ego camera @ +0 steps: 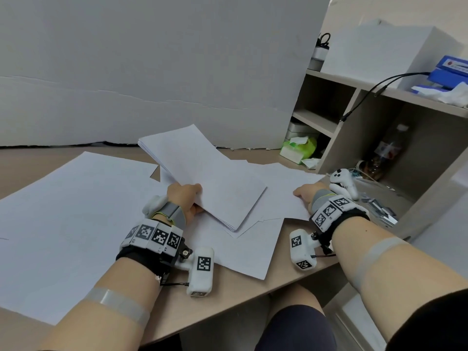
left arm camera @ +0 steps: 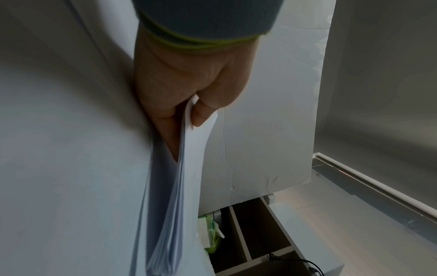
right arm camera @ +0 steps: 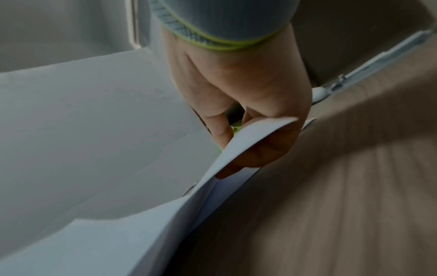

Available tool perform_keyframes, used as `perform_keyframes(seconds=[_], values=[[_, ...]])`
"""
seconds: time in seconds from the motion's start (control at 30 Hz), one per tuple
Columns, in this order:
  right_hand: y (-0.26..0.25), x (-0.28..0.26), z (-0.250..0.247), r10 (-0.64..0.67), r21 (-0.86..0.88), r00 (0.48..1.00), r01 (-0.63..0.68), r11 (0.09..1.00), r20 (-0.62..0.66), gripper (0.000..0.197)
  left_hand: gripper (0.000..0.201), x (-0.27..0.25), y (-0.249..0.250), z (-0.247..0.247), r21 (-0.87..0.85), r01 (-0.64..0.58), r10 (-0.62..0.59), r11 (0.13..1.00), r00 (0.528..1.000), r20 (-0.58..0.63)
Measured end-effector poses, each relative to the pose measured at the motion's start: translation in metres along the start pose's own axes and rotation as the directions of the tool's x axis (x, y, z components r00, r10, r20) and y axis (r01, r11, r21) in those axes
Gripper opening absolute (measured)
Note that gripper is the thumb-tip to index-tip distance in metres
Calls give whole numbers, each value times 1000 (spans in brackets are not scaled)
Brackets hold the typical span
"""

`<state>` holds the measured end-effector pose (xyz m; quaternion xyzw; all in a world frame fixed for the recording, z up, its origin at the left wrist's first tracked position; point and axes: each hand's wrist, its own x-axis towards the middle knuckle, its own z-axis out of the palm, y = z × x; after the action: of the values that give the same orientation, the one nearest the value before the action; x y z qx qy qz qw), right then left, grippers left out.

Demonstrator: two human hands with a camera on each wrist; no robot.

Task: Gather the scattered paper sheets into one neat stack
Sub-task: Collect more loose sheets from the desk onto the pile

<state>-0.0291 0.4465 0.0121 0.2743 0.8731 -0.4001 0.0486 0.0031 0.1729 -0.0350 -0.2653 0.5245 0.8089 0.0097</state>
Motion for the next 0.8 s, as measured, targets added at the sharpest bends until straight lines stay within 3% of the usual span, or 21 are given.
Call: perform_keyframes(seconds=[0.1, 0.17, 0.27, 0.33, 0.5, 0.7, 0.8], values=[[13, 29, 5, 44, 102, 988, -59, 993, 146, 53, 18, -1, 0, 0, -14, 11, -11, 1000, 1000, -3], [13, 30, 6, 47, 201, 980, -86, 976, 193, 45, 13, -1, -1, 0, -23, -8, 8, 1000, 1000, 3], [-1, 22, 4, -55, 255, 991, 23, 967, 119, 29, 23, 1, -3, -1, -45, -32, 32, 998, 1000, -2], [-13, 17, -1, -128, 292, 990, 106, 951, 55, 31, 21, 1, -2, -1, -54, -39, 39, 998, 999, 0], [-48, -18, -21, -163, 421, 982, 189, 887, -97, 31, 18, 3, -3, -5, -65, -67, 66, 996, 998, -16], [-78, -37, -31, -358, 479, 902, 432, 764, -243, 39, 11, 10, -1, -8, 39, -86, 86, 996, 996, 6], [-94, -48, -29, -415, 472, 856, 516, 715, -307, 35, 20, 9, -1, -8, 60, -106, 105, 993, 994, 5]])
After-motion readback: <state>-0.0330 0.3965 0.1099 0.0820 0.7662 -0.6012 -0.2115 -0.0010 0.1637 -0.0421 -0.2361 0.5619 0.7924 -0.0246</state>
